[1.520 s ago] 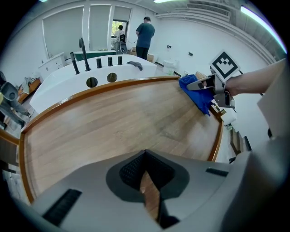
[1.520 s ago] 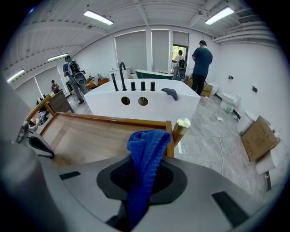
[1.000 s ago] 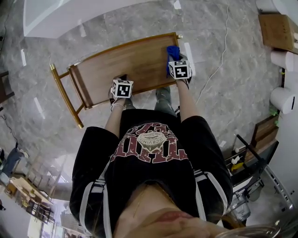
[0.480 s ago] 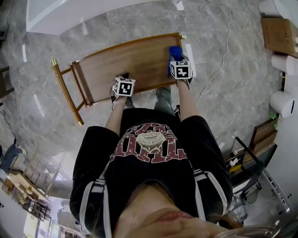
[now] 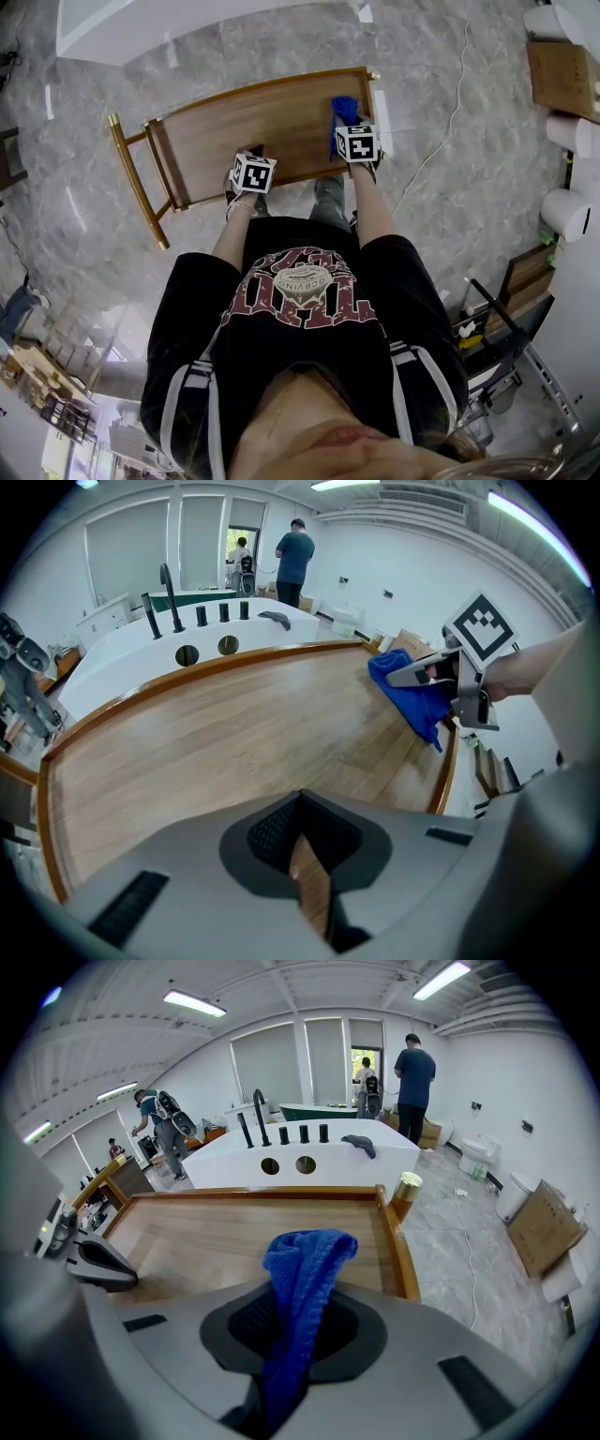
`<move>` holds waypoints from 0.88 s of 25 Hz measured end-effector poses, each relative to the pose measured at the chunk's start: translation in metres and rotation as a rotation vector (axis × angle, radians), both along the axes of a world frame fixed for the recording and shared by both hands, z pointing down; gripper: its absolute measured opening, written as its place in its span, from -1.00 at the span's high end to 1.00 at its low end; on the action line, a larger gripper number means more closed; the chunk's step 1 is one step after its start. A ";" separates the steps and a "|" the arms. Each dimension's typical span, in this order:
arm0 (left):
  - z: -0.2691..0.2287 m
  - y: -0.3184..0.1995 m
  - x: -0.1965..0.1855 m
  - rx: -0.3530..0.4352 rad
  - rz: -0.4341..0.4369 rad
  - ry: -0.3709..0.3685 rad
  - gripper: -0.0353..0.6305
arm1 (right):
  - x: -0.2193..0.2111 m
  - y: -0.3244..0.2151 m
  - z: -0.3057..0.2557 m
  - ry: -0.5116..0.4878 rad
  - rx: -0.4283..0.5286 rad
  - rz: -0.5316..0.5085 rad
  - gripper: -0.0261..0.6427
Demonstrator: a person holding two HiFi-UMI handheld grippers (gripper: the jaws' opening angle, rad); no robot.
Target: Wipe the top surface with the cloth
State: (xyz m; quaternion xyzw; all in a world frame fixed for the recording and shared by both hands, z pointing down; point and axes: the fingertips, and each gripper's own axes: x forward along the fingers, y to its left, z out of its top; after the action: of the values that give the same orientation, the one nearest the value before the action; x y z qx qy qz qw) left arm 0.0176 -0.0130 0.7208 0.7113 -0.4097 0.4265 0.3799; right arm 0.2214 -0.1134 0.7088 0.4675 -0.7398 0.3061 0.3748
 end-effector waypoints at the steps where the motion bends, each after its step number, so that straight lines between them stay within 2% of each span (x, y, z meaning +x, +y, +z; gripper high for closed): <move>1: 0.000 0.000 0.000 0.002 0.001 0.000 0.75 | -0.005 0.001 0.000 -0.003 -0.002 -0.007 0.76; 8: -0.005 0.007 -0.003 0.034 -0.017 0.021 0.75 | -0.029 0.009 -0.001 -0.018 -0.005 -0.052 0.76; 14: -0.008 0.010 -0.019 0.060 -0.026 -0.012 0.75 | -0.047 0.010 0.002 -0.024 -0.012 -0.098 0.76; 22: -0.002 0.029 -0.039 0.032 -0.090 -0.016 0.75 | -0.070 0.016 0.004 -0.037 -0.025 -0.144 0.76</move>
State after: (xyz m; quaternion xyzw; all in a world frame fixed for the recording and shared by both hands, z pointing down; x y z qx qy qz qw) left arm -0.0216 0.0161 0.7188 0.6947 -0.4508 0.4083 0.3841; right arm 0.1509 -0.0973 0.7131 0.4027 -0.7744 0.2963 0.3877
